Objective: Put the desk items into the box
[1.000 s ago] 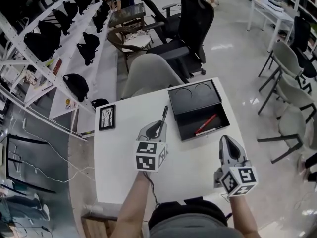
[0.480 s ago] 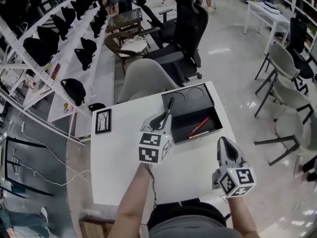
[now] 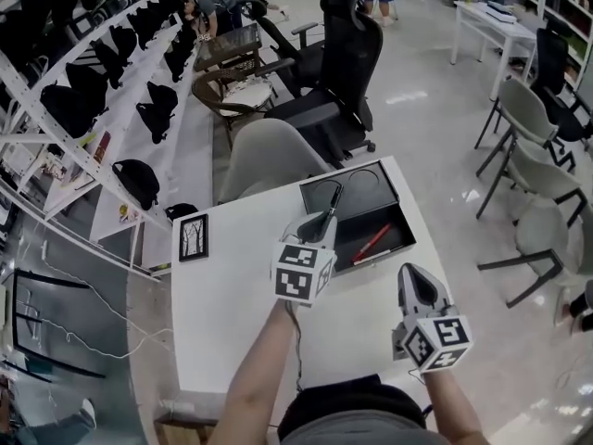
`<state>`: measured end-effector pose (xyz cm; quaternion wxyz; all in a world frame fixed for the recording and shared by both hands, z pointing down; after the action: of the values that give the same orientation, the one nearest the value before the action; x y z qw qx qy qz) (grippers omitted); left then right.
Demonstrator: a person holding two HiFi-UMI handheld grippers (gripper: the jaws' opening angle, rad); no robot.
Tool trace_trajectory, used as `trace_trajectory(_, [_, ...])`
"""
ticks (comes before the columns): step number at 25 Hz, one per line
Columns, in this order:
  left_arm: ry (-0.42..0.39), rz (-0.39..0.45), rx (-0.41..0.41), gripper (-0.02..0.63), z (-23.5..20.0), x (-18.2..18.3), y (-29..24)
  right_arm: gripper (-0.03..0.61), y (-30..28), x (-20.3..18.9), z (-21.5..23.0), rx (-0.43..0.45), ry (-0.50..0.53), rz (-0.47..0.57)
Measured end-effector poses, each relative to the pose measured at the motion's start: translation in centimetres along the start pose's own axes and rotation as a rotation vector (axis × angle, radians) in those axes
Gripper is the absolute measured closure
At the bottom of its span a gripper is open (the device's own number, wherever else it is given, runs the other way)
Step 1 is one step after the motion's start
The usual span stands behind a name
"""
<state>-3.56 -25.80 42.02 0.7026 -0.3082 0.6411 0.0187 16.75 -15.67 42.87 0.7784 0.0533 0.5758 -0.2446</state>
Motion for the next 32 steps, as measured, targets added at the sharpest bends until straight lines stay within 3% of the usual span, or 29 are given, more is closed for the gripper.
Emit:
trace_trajectory(8, [-0.097,-0.099,-0.084,0.569,1.2,-2.0,-2.3,0.575,0.3,-0.5,-0.2,-0.052,-0.010,-0.012])
trace_trajectory(21, [-0.172,-0.215,-0.156,0.569,2.3,-5.1,-5.7,0.575,0.8,-0.6,0.3,-0.111,-0.021,-0.015])
trace_trajectory(32, [-0.238,-0.366,-0.204,0.569,3.6,-7.5,-7.8,0.575,0.8,-0.9,1.2,-0.127,-0.037,-0.021])
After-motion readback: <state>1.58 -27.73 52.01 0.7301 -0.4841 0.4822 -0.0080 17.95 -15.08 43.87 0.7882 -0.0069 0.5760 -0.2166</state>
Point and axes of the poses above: the fingertips, and each gripper's own axes: y backward along the fingers, z to its right, x out of its top, the point moved 6 cm from there along y, backward along the fingers, and after that the axes turned 2 degrees about -x, right-handed, at the moved point
